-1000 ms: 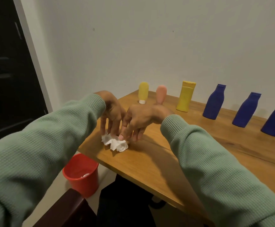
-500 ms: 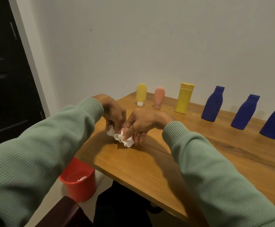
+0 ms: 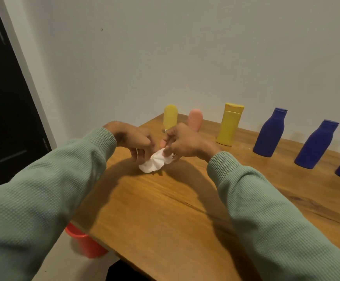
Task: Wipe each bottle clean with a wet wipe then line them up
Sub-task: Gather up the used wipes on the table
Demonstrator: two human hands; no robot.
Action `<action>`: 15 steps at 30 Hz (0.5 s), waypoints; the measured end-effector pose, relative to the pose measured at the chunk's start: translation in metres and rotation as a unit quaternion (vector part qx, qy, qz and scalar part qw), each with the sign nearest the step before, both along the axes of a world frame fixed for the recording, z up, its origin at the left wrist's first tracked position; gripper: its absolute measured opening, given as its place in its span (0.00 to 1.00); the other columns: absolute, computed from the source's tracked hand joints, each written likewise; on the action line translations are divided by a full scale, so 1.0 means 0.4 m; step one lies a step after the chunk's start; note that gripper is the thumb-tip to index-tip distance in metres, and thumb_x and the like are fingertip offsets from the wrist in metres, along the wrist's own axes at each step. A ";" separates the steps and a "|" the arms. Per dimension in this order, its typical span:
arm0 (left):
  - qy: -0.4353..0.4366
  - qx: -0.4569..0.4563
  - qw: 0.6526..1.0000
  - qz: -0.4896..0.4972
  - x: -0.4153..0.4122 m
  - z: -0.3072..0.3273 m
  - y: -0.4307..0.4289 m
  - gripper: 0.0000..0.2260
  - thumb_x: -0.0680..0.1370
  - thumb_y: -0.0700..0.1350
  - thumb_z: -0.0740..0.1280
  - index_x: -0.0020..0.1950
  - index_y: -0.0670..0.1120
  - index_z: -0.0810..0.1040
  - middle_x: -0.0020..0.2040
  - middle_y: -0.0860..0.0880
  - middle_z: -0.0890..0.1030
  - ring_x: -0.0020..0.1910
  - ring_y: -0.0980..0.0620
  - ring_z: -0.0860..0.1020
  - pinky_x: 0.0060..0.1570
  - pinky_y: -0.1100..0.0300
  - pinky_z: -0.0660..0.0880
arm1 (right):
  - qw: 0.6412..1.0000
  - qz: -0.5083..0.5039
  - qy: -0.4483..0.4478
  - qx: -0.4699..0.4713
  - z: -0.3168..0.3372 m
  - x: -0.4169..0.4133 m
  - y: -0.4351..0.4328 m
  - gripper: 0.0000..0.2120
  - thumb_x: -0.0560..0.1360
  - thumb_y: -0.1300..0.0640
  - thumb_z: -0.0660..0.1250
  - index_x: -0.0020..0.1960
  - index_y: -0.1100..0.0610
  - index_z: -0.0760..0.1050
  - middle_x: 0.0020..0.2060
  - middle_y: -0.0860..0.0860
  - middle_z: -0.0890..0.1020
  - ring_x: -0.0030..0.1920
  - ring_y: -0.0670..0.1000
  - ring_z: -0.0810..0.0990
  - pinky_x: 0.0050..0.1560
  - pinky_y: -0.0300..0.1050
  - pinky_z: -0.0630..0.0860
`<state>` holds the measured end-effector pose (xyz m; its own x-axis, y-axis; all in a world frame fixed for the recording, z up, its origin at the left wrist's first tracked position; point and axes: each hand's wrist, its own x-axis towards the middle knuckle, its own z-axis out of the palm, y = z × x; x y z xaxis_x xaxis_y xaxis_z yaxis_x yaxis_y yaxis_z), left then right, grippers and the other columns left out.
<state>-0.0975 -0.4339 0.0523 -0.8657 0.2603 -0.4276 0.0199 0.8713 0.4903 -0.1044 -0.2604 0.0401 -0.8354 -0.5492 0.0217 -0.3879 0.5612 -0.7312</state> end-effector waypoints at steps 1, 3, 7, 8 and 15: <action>-0.005 0.008 1.000 0.004 -0.011 -0.004 -0.010 0.12 0.75 0.33 0.64 0.58 0.36 0.79 0.53 0.34 0.81 0.42 0.48 0.78 0.41 0.58 0.76 | 1.000 0.000 0.005 -0.003 0.000 -0.009 -0.004 0.07 0.68 0.69 0.71 0.46 0.64 0.79 0.42 0.59 0.83 0.42 0.55 0.84 0.41 0.50 0.83; -0.007 0.025 1.000 0.016 -0.039 -0.012 -0.030 0.10 0.76 0.34 0.65 0.55 0.36 0.81 0.52 0.35 0.81 0.43 0.48 0.78 0.43 0.57 0.76 | 1.000 0.003 0.013 0.000 -0.001 -0.031 -0.015 0.07 0.68 0.69 0.71 0.45 0.62 0.80 0.41 0.57 0.83 0.43 0.55 0.83 0.41 0.50 0.82; -0.021 0.087 0.994 0.057 -0.091 -0.028 -0.072 0.08 0.76 0.36 0.67 0.53 0.36 0.80 0.51 0.36 0.82 0.47 0.45 0.80 0.53 0.51 0.77 | 1.000 0.002 -0.014 -0.001 -0.016 -0.067 -0.041 0.08 0.68 0.68 0.70 0.45 0.59 0.80 0.37 0.53 0.82 0.37 0.50 0.82 0.35 0.42 0.80; -0.030 0.103 0.992 0.065 -0.099 -0.031 -0.079 0.08 0.74 0.38 0.68 0.51 0.37 0.80 0.49 0.37 0.82 0.47 0.45 0.80 0.53 0.51 0.77 | 1.000 0.005 -0.028 -0.003 -0.019 -0.076 -0.047 0.08 0.69 0.67 0.70 0.46 0.59 0.79 0.38 0.53 0.82 0.37 0.49 0.81 0.34 0.40 0.80; -0.081 0.155 0.978 0.116 -0.157 -0.052 -0.127 0.07 0.69 0.39 0.67 0.46 0.41 0.78 0.43 0.42 0.79 0.39 0.50 0.78 0.38 0.59 0.76 | 0.980 0.057 -0.190 -0.020 -0.029 -0.150 -0.085 0.15 0.70 0.66 0.72 0.56 0.61 0.75 0.43 0.57 0.81 0.38 0.53 0.83 0.38 0.47 0.83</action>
